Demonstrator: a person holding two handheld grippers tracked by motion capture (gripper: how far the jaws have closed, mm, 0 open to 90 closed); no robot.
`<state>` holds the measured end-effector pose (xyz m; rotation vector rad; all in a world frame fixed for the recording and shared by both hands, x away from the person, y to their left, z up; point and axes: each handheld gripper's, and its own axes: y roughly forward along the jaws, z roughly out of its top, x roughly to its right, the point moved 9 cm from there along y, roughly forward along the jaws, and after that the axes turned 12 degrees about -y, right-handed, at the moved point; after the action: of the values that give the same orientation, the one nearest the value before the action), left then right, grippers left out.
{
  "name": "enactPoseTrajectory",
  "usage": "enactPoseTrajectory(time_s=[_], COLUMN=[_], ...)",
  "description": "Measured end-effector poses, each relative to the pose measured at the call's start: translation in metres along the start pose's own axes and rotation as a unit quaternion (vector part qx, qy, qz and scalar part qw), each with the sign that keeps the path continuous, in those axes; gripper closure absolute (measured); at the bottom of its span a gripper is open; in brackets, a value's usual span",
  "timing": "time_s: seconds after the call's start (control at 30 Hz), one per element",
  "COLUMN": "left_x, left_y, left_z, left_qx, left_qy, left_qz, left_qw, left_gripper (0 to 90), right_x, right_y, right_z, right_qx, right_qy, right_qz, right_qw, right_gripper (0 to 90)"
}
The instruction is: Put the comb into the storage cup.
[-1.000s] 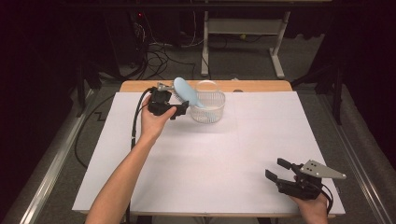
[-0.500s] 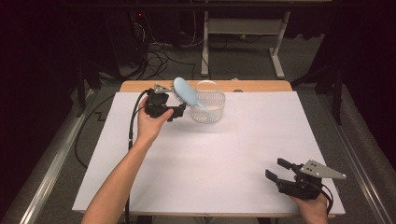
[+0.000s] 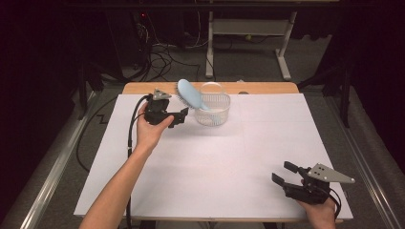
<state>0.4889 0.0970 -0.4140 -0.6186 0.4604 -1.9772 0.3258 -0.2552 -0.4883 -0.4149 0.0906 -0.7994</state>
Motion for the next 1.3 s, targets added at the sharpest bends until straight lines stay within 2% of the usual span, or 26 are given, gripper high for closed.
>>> enactPoseTrajectory(time_s=[0.33, 0.6, 1.3], left_x=[0.008, 0.013, 0.010], left_y=[-0.006, -0.010, -0.020], left_z=[-0.002, -0.004, -0.016], left_qx=[0.002, 0.008, 0.014], left_qy=[0.016, 0.019, 0.015], left_qz=[-0.005, -0.011, -0.017], left_qw=[0.9999, 0.9997, 0.9996], left_gripper=[19.2, 19.3, 19.5], right_x=[0.000, 0.000, 0.000], right_y=[0.000, 0.000, 0.001], right_z=[0.000, 0.000, -0.001], right_qx=[-0.001, -0.001, -0.002], right_qy=[0.000, 0.001, 0.001], right_qz=[0.000, 0.000, -0.001], right_qw=[1.0000, 1.0000, 1.0000], right_gripper=[31.6, 31.6, 31.6])
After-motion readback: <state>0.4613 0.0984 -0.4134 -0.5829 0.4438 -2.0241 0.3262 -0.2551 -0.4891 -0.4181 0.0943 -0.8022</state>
